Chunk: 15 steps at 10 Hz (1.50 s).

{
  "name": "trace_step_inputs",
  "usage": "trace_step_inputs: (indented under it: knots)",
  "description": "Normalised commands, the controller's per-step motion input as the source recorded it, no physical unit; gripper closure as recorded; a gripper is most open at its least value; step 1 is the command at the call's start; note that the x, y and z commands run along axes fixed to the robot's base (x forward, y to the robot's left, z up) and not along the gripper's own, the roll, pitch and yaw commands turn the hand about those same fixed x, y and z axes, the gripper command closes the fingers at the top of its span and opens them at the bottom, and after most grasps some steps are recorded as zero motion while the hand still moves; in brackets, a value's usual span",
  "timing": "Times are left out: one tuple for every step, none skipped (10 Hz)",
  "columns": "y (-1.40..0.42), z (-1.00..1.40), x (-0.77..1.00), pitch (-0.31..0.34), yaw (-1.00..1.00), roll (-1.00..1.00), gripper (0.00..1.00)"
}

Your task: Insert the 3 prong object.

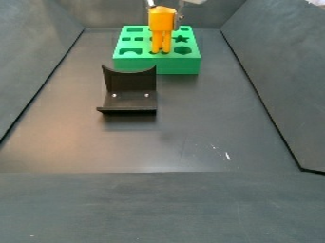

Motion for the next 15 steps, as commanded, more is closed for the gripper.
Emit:
trace_step_inputs:
  knots:
    - [0.05, -0.18, 0.0, 0.149, -0.83, 0.11, 1.0]
    - [0.09, -0.11, 0.17, 0.111, -0.38, 0.09, 1.0]
    - [0.1, -0.16, 0.07, 0.044, -0.03, 0.0, 1.0]
    - [0.09, -0.27, 0.18, 0.071, -0.3, 0.02, 1.0]
    - [0.05, -0.19, 0.03, 0.031, -0.08, 0.0, 1.0]
    - [0.0, -0.25, 0.2, 0.03, -0.07, -0.01, 1.0]
    - [0.0, -0.26, 0.23, 0.03, -0.12, -0.02, 1.0]
    - [0.0, -0.25, 0.19, 0.013, -0.01, -0.03, 1.0]
    - [0.0, -0.25, 0.21, 0.003, -0.08, -0.05, 1.0]
    - [0.0, -0.23, 0.01, 0.0, -0.05, -0.02, 1.0]
    - [0.0, -0.25, 0.0, 0.0, -0.02, 0.0, 1.0]
    - [0.0, -0.31, 0.0, 0.0, -0.01, -0.02, 1.0]
    - [0.0, -0.32, 0.0, 0.0, -0.03, -0.02, 1.0]
    - [0.0, -0.33, 0.0, 0.0, -0.05, -0.03, 1.0]
    - [0.0, -0.34, 0.0, 0.0, -0.05, 0.0, 1.0]
